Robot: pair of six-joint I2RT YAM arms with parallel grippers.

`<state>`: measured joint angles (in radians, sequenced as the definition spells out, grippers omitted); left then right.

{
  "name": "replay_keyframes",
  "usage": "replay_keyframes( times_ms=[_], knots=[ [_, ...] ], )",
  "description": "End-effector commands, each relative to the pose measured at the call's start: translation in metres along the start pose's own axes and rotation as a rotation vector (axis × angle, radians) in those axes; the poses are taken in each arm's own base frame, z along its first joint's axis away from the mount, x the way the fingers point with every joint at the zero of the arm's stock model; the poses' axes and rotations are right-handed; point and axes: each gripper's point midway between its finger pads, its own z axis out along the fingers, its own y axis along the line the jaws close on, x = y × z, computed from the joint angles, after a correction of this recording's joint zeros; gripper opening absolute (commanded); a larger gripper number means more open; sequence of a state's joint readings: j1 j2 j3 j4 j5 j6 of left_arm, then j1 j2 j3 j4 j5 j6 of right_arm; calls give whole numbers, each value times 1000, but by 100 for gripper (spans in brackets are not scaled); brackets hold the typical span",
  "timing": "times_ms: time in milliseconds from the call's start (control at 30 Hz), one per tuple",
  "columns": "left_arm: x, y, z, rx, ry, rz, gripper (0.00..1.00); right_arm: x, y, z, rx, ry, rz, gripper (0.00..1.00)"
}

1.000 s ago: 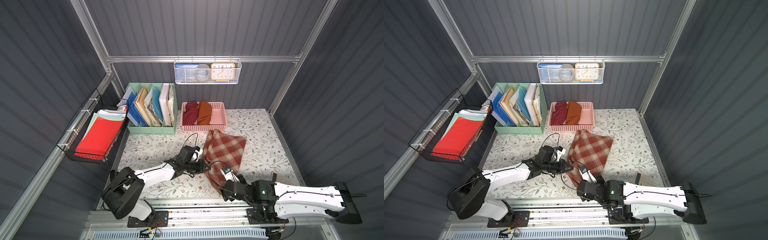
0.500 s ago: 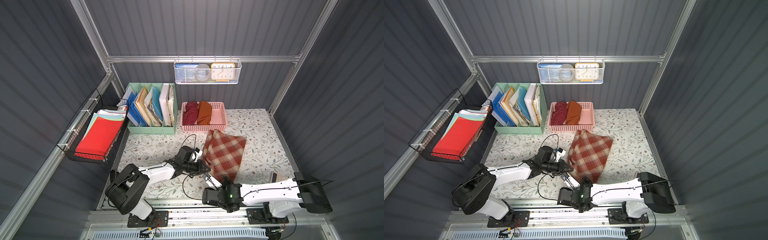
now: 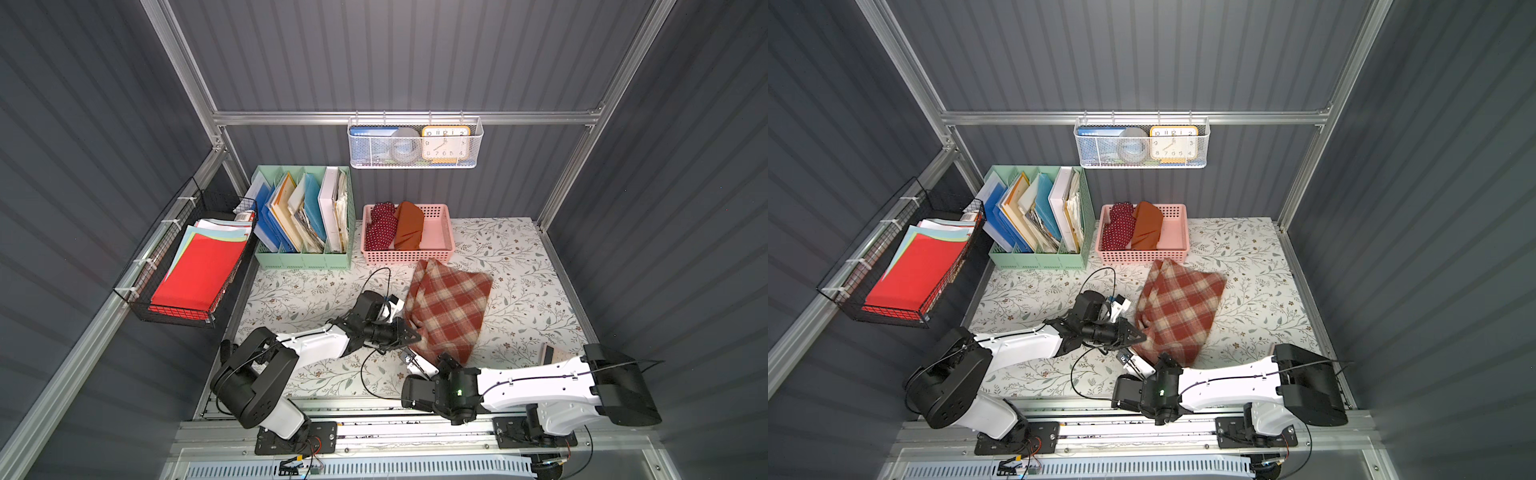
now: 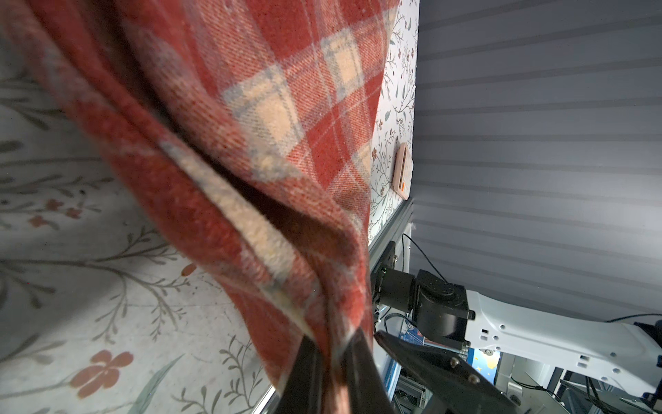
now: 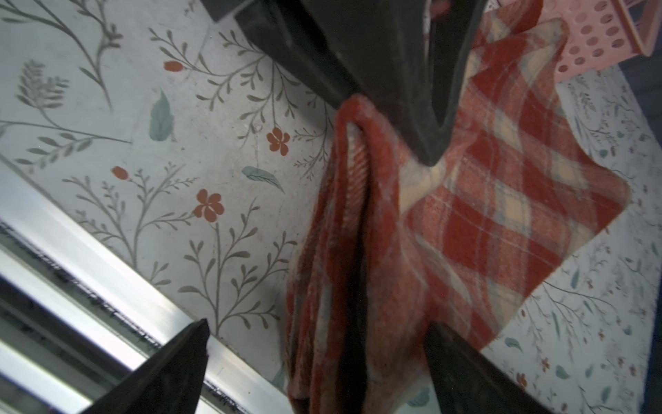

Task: Roll up the skirts
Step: Roll the skirt at the center of the board.

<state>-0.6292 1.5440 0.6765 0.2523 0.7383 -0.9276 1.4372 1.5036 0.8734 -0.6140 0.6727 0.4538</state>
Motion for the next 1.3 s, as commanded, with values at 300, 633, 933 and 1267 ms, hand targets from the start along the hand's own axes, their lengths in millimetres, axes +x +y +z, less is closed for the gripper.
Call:
replay_keyframes(
  times_ms=[300,633,933,1267],
  knots=[
    [8,1,-8,37,-12,-43,0,0,-50,12,508,9,35,99],
    [22,13,-16,34,-34,-86,0,-5,-52,17,610,-13,-4,92],
    [23,19,-16,24,-31,-94,0,-12,-49,0,672,-54,-57,82],
    [18,16,-24,9,-29,-77,0,7,-23,16,618,15,-128,44]
  ],
)
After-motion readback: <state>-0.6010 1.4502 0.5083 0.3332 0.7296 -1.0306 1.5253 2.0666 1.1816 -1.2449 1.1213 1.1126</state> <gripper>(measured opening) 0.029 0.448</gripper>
